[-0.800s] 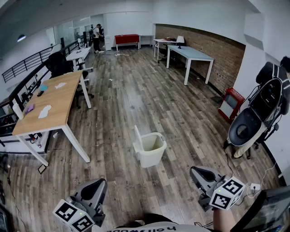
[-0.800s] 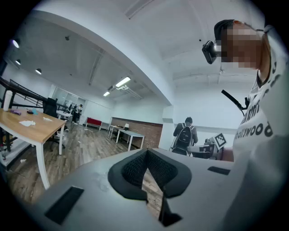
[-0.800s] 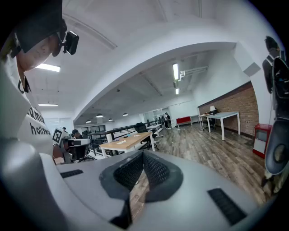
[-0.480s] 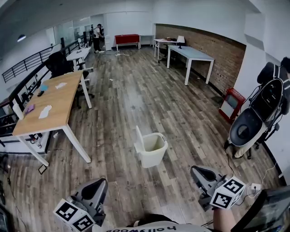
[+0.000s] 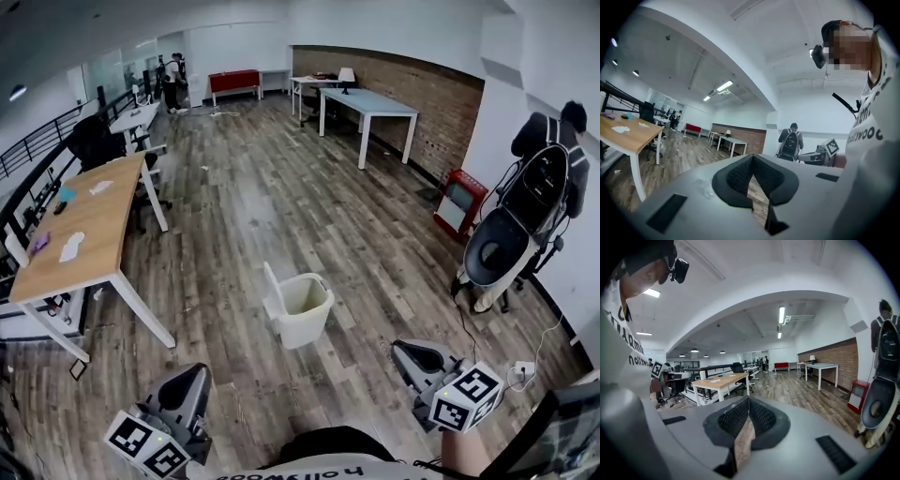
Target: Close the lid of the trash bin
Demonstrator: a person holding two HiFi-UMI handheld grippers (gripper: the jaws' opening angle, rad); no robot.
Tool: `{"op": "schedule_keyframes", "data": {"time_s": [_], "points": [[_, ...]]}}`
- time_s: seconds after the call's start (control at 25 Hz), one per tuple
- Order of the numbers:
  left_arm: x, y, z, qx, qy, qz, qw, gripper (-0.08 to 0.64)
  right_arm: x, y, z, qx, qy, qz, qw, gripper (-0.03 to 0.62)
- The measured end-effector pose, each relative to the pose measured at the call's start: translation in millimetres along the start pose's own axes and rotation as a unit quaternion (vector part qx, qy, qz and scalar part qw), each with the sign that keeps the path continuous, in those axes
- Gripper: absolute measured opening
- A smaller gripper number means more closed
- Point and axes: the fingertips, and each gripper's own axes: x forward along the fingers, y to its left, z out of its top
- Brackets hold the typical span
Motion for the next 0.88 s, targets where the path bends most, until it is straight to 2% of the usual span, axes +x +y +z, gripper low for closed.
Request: {"op": "schedule_keyframes", "data": {"time_s": [0.08,0.16,0.4,0.56,0.76,0.88], "points": [[11,-1,-1,0.009,0.009,-0.011,0.9999,0.006,6,-11,3,0.01,-0.003,-0.006,1.0,0.011],[25,3,-3,0.017,0.011,-0.005,0.9998,0.006,20,-24,5,0.013,-0.009,0.0,1.0,0.011],[74,12,-7,0.015,0.018,0.031,0.9992,0.006,72,-67,9,-0.026,0.004,0.041,0.999,0.011],[123,7,1,0.03,0.014,0.054,0.998,0.006,91,-120,13,-0.054,0.015,0.061,0.997,0.011],[185,-2,2,0.035,0.014,0.074,0.9966,0.006,109,-187,13,-0.032,0.025,0.088,0.995,0.011],[216,-7,-6,0.027,0.015,0.091,0.9954,0.006,121,-217,14,-0.036,0.031,0.111,0.993,0.011]]}}
